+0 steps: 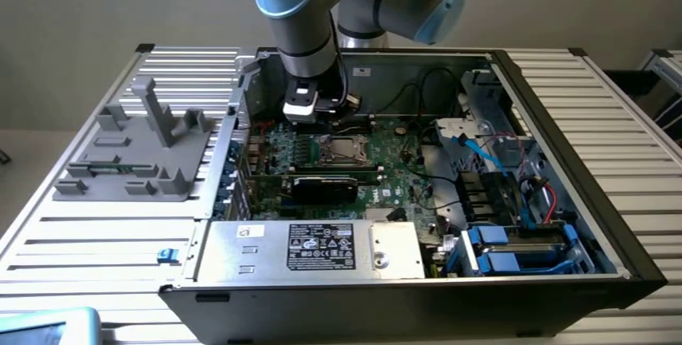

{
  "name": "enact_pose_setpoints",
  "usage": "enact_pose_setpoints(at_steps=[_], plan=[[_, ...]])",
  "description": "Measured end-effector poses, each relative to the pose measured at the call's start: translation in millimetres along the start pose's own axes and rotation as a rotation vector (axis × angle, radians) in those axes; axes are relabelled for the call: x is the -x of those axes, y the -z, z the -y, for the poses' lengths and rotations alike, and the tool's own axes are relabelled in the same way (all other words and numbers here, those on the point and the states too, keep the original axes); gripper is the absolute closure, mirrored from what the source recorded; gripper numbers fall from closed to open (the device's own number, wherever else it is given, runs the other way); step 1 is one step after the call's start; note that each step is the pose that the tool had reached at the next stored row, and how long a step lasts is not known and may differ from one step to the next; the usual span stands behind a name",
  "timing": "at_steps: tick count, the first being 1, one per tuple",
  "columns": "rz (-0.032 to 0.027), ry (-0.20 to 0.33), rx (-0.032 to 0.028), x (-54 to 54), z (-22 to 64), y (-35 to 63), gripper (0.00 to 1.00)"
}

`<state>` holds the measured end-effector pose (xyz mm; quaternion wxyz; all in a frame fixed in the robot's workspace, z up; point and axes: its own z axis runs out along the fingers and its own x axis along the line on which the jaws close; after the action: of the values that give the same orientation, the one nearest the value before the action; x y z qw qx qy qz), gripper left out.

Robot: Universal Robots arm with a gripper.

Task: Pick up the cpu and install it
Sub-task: 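Install the first cpu locking lever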

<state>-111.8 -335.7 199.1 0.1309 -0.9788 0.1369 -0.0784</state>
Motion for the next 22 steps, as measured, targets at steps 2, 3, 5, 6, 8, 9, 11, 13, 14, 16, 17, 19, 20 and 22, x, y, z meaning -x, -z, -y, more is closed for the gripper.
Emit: enact_pose_setpoints(at_steps=[2,3,5,6,8,9,11,13,14,16,17,19,20,22], plan=[[0.0,0.0,0.0001,0.0,0.0,-0.1,0.89],[0.0008,-0.001,0.0001,-0.1,0.0,-0.2,0.89],[0.0032,-0.002,-0.0007,0.0,0.0,-0.3,0.89],[0.0044,-0.003,-0.0012,0.2,0.0,-0.2,0.89],[0.0078,-0.006,-0.002,0.7,-0.2,-0.1,0.89],[0.0096,-0.008,-0.0018,1.0,-0.3,0.0,0.89],[0.012,-0.011,-0.0015,1.4,-0.4,0.1,0.89],[0.0136,-0.014,-0.0019,1.4,-0.4,0.1,0.89],[0.0143,-0.016,-0.0022,1.4,-0.4,0.0,0.89],[0.0157,-0.02,-0.0023,1.4,-0.4,-0.2,0.89],[0.0166,-0.022,-0.0021,1.4,-0.4,-0.3,0.89],[0.0183,-0.026,-0.0014,1.5,-0.4,-0.4,0.89],[0.019,-0.029,-0.0012,1.5,-0.4,-0.4,0.89],[0.0197,-0.032,-0.0015,1.2,-0.3,-0.6,0.89]])
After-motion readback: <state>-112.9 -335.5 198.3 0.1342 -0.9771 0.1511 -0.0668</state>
